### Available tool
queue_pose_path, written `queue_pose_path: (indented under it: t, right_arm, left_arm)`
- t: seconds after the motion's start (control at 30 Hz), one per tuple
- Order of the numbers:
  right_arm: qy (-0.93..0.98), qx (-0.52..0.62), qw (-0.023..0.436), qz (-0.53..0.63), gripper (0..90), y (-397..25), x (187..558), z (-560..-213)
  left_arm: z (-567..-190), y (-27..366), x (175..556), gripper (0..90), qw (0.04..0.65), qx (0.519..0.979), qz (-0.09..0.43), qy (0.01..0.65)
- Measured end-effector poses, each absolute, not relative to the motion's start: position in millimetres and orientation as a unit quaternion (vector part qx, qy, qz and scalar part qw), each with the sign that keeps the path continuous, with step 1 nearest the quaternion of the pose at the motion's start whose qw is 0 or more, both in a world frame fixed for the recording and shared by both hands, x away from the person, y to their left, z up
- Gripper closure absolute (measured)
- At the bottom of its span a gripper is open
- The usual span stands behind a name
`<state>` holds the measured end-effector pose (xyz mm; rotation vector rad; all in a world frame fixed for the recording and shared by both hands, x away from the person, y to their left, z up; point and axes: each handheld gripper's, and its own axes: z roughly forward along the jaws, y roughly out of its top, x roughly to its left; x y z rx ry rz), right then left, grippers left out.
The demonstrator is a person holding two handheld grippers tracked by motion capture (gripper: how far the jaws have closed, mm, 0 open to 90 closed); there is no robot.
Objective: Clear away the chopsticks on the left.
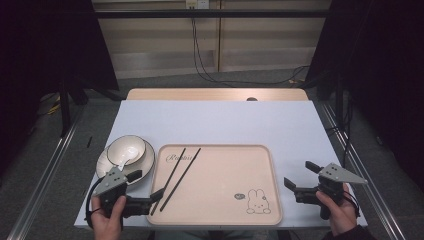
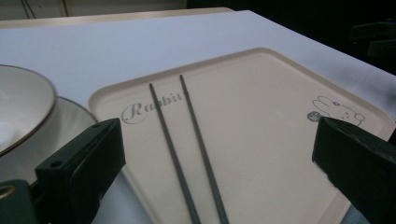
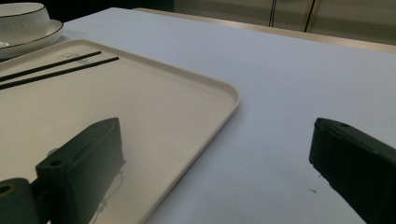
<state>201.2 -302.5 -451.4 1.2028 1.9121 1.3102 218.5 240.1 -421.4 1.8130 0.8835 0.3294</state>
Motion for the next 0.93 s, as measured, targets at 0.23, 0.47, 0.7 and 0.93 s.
queue_pose_path:
  t: [0.23,0.47,0.7,0.93]
  right_arm:
    - [0.704,0.445,0.265,0.486,2.7,-304,201,-451]
    - [0.700,0.449,0.267,0.487,2.7,-305,201,-451]
    - [0.697,0.453,0.267,0.488,2.7,-306,201,-451]
    - [0.696,0.453,0.268,0.489,2.7,-307,200,-451]
  left_arm:
    - [-422,278,203,2.2,0.533,0.736,0.154,0.387]
    - [-426,303,196,2.1,0.547,0.715,0.164,0.403]
    - [-437,320,193,2.1,0.558,0.701,0.155,0.415]
    - [-438,325,195,2.1,0.556,0.691,0.161,0.433]
